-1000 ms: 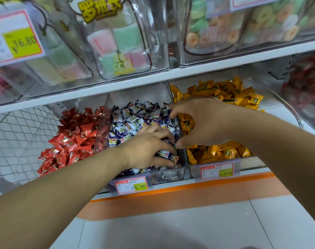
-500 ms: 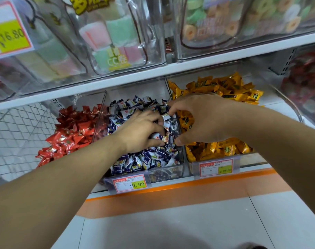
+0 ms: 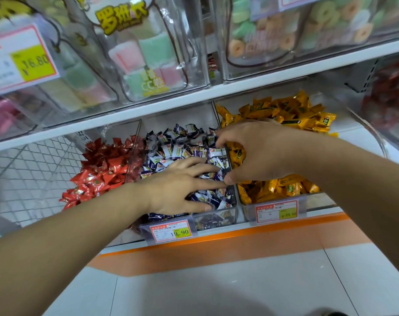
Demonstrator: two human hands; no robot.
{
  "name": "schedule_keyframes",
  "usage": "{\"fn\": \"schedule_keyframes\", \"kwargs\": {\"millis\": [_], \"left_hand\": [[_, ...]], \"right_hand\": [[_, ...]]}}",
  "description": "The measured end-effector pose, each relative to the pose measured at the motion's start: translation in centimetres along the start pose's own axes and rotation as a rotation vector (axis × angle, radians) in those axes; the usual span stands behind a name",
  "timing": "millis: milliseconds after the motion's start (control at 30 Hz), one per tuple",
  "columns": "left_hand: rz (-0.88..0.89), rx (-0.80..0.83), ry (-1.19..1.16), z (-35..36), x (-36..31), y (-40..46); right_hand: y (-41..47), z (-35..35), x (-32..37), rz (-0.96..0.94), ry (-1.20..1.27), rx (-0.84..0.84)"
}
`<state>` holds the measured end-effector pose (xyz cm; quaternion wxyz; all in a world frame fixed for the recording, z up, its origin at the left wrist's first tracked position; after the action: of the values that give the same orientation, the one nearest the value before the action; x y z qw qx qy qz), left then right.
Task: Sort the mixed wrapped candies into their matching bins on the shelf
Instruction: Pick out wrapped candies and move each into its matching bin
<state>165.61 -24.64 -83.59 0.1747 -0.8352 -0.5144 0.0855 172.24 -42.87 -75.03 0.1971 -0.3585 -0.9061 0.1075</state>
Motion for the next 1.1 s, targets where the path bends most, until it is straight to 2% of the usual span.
{"fn": "schedule_keyframes", "kwargs": {"millis": [100, 300, 633, 767, 900, 1000, 1100], "left_hand": [[-0.030, 0.013, 0.148, 0.3, 0.8, 0.5], [-0.051, -0.137, 0.191, -0.4, 2.3, 2.1], [-0.107, -0.177, 0.171, -1.4, 3.5, 2.8], [-0.136, -0.232, 0.051, -1.6, 3.2, 2.1], [-0.169, -0.184, -0.139, -2.3, 2.1, 0.1], [-0.147, -0.269, -0.241, -3.2, 0.8, -2.6], [-0.250, -0.415, -0.319, -2.9, 0.8, -6.6]], "right_hand": [[0.1, 0.1, 0.1, 0.002, -0.014, 0.001], [0.1, 0.2, 0.0, -0.006, -0.010, -0.003], [0.0, 0.1, 0.0, -0.009, 0.005, -0.007], [-0.1, 0.0, 0.1, -0.006, 0.003, -0.008], [0.0, 0.0, 0.2, -0.013, -0.006, -0.011], [0.0, 0.0, 0.3, -0.026, -0.026, -0.026], [-0.1, 0.2, 0.8, -0.065, -0.069, -0.043]]}}
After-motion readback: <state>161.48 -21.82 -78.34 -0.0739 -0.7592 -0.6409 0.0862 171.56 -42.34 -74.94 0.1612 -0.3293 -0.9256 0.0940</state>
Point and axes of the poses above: each hand's wrist, its own y-axis towards the middle knuckle, its own z-axis out of the palm, x = y × z, the point moved 4 cm from there along y, towards the middle knuckle, and after that the axes turned 7 degrees about x, right-handed, at the moved point
